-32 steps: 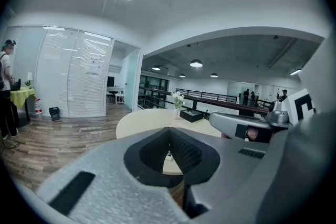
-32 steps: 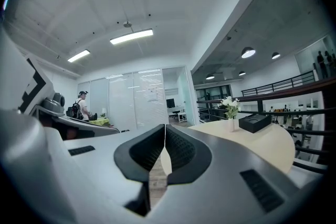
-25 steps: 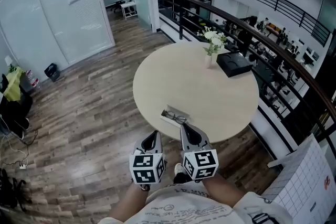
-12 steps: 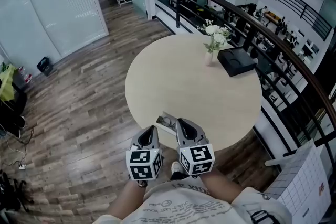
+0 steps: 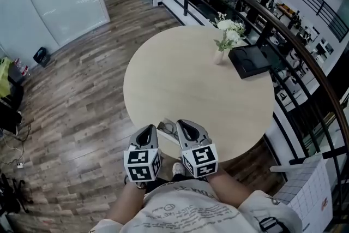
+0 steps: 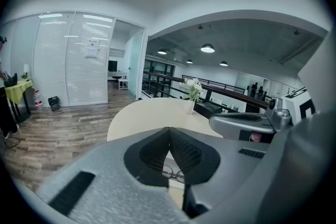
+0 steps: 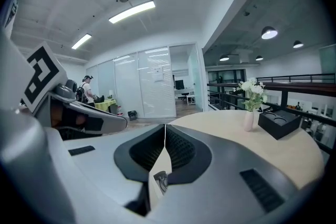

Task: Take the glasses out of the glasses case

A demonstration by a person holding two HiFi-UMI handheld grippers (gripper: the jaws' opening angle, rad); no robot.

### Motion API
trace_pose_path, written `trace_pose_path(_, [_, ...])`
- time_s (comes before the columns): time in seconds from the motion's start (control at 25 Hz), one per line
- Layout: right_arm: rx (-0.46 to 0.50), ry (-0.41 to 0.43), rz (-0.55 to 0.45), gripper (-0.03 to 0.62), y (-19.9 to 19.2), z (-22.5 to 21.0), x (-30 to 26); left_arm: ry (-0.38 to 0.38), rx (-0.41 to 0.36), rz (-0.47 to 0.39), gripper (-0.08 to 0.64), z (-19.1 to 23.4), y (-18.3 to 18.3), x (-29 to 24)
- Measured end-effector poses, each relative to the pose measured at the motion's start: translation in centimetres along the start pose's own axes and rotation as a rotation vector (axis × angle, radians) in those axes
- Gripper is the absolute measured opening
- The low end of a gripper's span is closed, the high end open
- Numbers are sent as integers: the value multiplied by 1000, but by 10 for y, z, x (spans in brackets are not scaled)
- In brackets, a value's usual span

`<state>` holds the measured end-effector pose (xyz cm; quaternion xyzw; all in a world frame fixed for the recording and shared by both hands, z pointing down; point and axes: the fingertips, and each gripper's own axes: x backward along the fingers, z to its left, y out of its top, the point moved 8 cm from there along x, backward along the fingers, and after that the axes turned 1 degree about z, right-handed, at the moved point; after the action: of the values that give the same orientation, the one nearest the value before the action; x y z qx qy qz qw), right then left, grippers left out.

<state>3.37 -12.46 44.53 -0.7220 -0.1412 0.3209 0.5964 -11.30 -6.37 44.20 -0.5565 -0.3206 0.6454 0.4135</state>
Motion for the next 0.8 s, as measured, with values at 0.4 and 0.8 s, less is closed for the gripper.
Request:
trace_pose_path(0.4, [30, 36, 125, 17, -23, -1, -33, -39, -9, 72, 12, 24, -4, -30])
trace_pose_path(0.8, [0, 108, 364, 18, -73, -18, -66, -111, -44, 136, 13, 33, -7, -66])
